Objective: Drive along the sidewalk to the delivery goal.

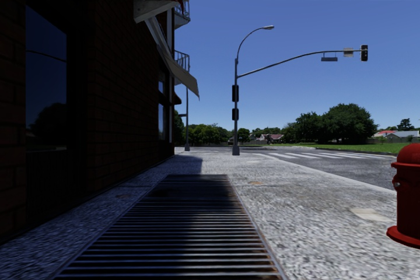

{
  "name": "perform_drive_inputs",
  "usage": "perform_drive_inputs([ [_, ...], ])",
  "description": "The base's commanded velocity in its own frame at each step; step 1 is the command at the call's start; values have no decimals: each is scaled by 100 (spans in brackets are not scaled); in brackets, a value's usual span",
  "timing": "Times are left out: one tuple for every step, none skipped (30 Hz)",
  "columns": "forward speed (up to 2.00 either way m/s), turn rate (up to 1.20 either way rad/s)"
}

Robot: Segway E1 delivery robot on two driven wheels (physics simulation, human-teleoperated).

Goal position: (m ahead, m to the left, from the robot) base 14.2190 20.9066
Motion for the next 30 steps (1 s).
perform_drive_inputs([
  [200,0],
  [200,0],
  [200,0],
  [200,0],
  [200,0],
  [200,0],
  [200,0],
  [200,0],
  [200,0],
  [200,0],
  [200,0],
  [200,0],
  [200,0],
  [200,0],
  [200,0],
  [200,0],
  [200,0],
  [200,0],
  [200,0],
  [200,0],
  [200,0],
  [200,0],
  [200,0],
  [200,0],
  [200,0],
  [200,0],
  [200,0],
  [200,0],
  [200,0],
  [200,0],
])
